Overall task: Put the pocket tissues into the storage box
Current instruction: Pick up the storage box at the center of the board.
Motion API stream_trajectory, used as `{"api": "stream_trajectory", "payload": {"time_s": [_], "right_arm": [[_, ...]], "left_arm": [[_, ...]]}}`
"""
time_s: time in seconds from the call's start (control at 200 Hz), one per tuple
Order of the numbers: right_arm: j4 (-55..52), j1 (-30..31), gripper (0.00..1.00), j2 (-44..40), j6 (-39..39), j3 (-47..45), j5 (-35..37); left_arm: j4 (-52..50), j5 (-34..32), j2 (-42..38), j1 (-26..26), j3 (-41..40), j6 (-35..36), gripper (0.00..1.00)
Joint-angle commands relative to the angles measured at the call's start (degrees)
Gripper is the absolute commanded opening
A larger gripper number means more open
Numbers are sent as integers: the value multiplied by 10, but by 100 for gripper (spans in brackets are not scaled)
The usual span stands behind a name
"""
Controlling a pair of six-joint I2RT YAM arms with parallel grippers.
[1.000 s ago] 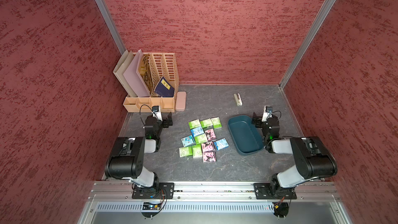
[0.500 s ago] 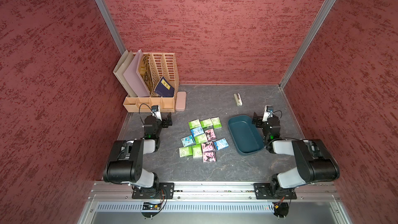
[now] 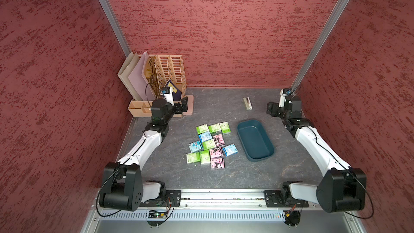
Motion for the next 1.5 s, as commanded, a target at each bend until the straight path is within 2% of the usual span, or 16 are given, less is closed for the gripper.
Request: {"api": "stream_trajectory", "payload": {"time_s": [0.0,0.21,0.326,0.471,0.721,0.867,1.002,1.292,1.493], "right_arm": [[-177,-3,86,18,12,15,-65],[-219,-3,64,74,6,23,-89],[-224,-3,58,88,6,30,-108],[-225,-3,50,118,4,31,-130],[-221,-2,36,148,4,53,-122],[-218,-2,24,161,1,56,-121],[-217,-2,22,174,-1,60,-129],[-217,-1,1,196,-6,76,-131],[-212,-1,0,191,-14,78,-128]], "left_arm": [[-102,44,24,-22,34,-5,100],[-157,113,82,-42,109,-37,100],[-175,100,96,-66,133,-22,100],[-169,106,97,-68,134,-32,100],[-158,106,93,-69,129,-47,100],[-161,106,92,-69,131,-46,100],[-170,113,99,-70,144,-45,100],[-176,117,110,-76,156,-46,100],[-185,119,122,-77,170,-45,100]]}}
